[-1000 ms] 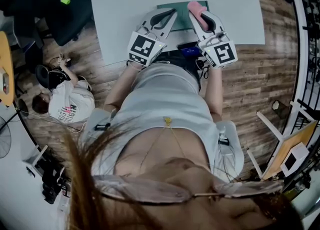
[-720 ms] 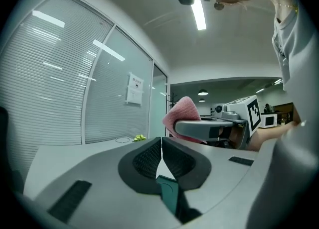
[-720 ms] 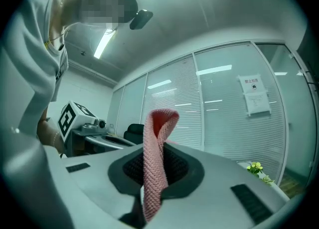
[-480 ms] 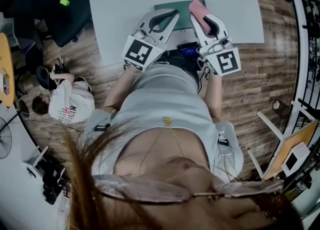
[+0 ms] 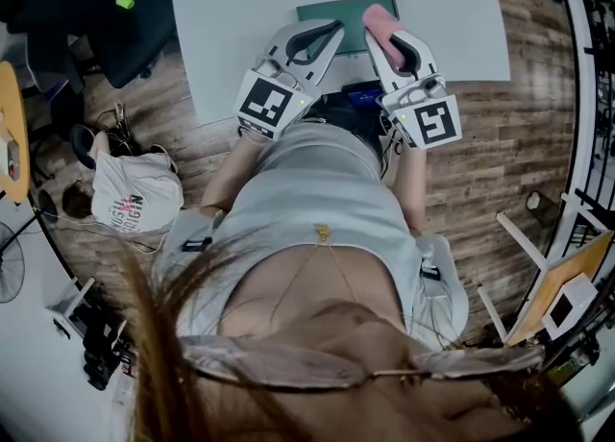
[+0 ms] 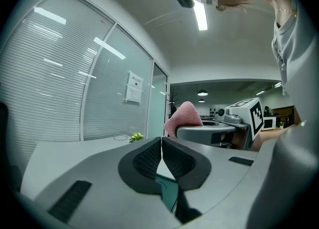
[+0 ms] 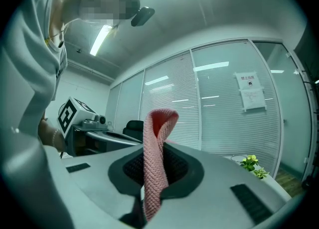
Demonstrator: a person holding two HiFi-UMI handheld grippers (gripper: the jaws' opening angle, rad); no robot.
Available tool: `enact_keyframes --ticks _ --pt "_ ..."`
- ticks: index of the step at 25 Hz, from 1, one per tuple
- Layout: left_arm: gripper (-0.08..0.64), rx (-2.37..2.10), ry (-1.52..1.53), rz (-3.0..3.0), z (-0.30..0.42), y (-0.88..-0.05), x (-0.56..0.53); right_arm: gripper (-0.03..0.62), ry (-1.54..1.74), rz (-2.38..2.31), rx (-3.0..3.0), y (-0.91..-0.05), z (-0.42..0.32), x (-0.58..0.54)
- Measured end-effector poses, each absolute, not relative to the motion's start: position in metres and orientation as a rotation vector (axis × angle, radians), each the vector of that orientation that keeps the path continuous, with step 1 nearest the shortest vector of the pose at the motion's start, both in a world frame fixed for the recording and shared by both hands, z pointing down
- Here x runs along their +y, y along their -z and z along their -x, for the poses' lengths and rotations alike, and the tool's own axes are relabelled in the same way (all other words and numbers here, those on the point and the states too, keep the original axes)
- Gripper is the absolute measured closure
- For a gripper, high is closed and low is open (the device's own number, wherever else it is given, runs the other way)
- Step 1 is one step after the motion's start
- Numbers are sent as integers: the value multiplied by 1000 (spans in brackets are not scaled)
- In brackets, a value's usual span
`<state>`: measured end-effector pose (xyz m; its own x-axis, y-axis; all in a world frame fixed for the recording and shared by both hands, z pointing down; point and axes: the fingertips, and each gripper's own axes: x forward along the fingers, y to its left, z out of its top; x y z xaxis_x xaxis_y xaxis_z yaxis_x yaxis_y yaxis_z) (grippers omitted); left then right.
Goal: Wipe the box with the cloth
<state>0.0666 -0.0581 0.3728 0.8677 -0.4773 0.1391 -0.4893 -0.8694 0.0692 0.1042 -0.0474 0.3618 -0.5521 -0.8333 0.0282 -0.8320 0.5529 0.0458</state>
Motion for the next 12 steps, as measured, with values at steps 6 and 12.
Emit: enact_keyframes --ticks 6,12 --pt "526 -756 -192 -2937 -68 -377 -56 557 25 -1482 -2721 -363 -106 -46" --pt "526 -745 -201 -2932 -69 -380 -55 557 31 -1466 -2714 -365 -103 -44"
